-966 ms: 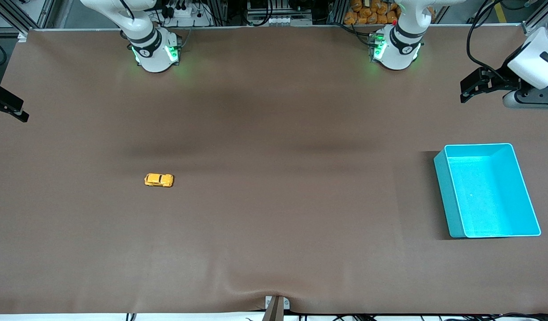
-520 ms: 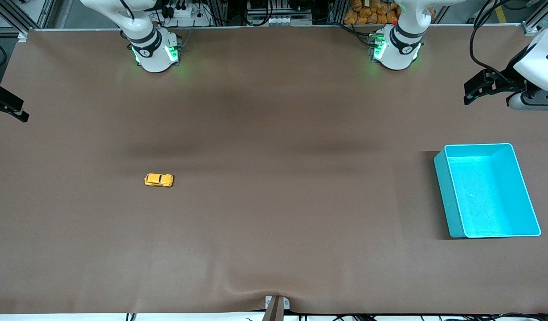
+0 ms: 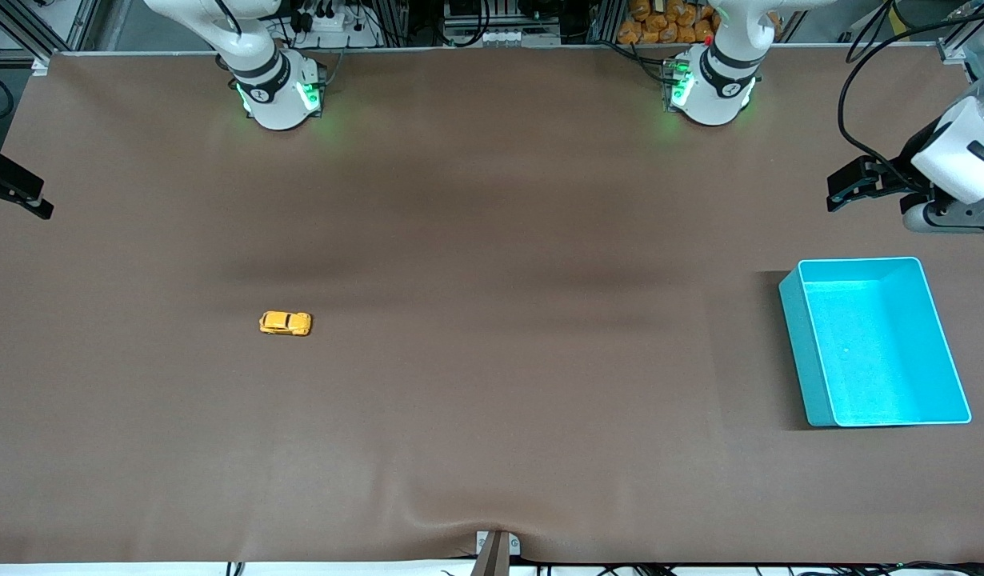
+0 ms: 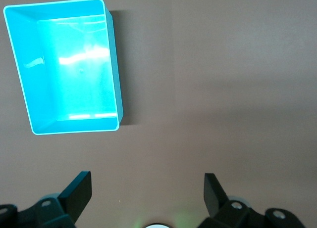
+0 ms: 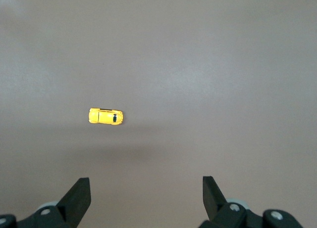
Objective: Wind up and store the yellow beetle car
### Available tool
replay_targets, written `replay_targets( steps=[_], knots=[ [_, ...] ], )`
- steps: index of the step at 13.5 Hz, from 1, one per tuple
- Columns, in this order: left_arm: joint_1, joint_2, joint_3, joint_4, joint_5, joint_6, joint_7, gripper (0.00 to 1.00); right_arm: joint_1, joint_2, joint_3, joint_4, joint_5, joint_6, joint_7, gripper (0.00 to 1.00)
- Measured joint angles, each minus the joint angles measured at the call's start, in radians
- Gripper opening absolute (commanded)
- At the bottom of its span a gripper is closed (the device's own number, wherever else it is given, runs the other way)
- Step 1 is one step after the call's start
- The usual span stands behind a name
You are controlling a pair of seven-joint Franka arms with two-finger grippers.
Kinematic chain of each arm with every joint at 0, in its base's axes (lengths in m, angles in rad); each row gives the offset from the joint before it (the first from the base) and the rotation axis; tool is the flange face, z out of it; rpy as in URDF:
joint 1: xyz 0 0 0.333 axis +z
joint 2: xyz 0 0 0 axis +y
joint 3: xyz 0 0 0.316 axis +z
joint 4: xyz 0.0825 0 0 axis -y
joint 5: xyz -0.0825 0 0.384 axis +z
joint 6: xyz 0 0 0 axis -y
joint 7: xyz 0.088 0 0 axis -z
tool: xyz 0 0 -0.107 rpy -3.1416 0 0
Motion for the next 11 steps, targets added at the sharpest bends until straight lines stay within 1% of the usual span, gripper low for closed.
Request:
replay_targets(
  steps=[11],
  knots=[
    [0.007, 0.000, 0.000, 0.009, 0.000, 0.008, 0.000, 1.00, 0.000, 0.000, 0.000, 0.000, 0.000, -0.013, 0.000, 1.00]
  ],
)
